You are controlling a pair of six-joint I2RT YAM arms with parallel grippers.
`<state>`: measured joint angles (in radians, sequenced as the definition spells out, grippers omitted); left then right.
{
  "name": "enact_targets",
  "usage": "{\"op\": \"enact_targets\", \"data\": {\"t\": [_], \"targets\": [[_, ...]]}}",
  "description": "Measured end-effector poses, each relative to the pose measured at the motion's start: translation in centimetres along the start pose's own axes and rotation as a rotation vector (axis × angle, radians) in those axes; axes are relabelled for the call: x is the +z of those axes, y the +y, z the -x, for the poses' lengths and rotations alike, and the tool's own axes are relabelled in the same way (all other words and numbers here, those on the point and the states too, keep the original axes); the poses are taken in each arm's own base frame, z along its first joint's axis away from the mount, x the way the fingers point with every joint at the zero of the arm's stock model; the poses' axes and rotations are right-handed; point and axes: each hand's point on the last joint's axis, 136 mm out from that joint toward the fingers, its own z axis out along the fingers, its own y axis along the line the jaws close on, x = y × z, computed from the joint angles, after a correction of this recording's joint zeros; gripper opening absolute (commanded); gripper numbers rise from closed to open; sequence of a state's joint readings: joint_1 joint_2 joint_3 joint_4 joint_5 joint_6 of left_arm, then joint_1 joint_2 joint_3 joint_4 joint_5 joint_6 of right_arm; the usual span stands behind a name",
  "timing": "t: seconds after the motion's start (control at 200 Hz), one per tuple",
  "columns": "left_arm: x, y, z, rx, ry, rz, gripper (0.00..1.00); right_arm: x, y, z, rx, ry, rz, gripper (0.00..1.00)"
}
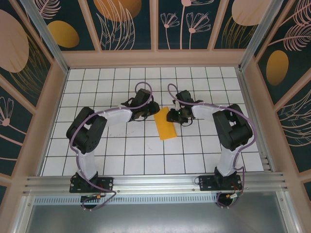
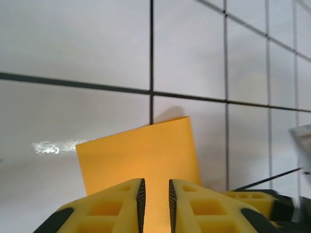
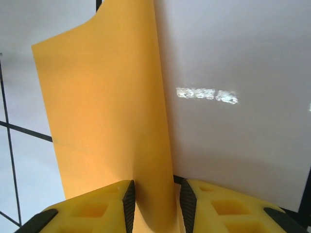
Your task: Fold a paper plane with a square sheet of paper (pick it up from the middle)
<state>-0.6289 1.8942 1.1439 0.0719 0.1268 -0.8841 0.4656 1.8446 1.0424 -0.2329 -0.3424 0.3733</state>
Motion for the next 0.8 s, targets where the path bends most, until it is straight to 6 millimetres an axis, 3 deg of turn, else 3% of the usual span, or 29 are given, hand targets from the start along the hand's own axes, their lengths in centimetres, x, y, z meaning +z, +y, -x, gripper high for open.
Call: {"op": "enact_targets", "data": {"t": [0.16, 0.455, 0.801], "targets": [[-1.3, 0.6, 0.3, -0.017, -0.042, 0.014, 0.24, -0.2, -0.1, 0.0, 0.056, -0.005, 0.097, 0.33], [-1.2, 3.5, -1.2, -0.045, -0.047, 0.077, 0.27, -0.3, 0.0, 0.1, 0.075, -0.004, 0.14, 0.34], [-2.4, 3.6, -0.2, -0.053, -0.114, 0.085, 0.29, 0.1, -0.2, 0.0, 0.054, 0.009, 0.118, 0.36]]}}
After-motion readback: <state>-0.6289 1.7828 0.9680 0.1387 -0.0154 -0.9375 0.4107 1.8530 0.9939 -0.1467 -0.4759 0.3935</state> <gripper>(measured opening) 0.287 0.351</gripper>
